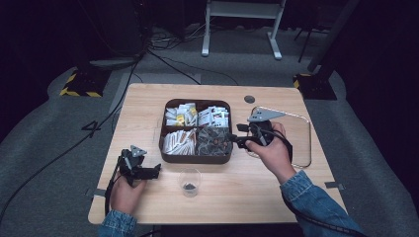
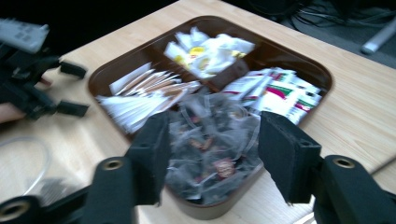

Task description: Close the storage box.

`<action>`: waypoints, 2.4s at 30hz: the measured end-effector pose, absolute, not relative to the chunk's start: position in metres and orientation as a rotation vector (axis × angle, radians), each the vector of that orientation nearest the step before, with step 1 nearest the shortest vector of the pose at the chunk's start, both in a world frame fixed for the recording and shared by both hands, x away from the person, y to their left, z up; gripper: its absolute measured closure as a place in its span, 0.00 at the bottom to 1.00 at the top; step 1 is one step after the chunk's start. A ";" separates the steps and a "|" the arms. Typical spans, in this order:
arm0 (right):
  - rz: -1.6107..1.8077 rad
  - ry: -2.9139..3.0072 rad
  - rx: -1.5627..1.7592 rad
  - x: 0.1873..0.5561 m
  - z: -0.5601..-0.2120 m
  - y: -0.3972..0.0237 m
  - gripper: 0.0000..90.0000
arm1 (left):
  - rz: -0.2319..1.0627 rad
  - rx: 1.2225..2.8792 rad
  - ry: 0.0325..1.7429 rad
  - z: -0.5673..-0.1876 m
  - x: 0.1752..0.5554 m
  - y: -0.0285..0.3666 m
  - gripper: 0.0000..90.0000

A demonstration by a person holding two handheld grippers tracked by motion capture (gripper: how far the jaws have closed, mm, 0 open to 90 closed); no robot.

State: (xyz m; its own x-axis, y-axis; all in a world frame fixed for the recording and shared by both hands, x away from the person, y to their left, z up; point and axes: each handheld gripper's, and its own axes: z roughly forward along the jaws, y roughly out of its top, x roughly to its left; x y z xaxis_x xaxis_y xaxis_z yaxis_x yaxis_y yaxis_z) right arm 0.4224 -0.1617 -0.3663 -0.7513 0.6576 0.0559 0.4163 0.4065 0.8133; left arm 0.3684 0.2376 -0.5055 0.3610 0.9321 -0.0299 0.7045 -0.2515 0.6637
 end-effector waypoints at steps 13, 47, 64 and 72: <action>1.138 2.264 1.136 0.466 -0.379 -0.211 0.42 | 0.507 2.037 1.416 -0.505 0.367 0.238 0.01; 0.887 2.103 1.460 0.536 -0.448 -0.305 0.47 | 0.513 2.029 1.429 -0.506 0.367 0.238 0.01; 0.822 2.129 1.615 0.530 -0.476 -0.314 0.51 | 0.516 2.034 1.429 -0.505 0.368 0.238 0.00; 0.794 2.142 1.602 0.526 -0.479 -0.311 0.64 | 0.516 2.034 1.430 -0.505 0.368 0.238 0.00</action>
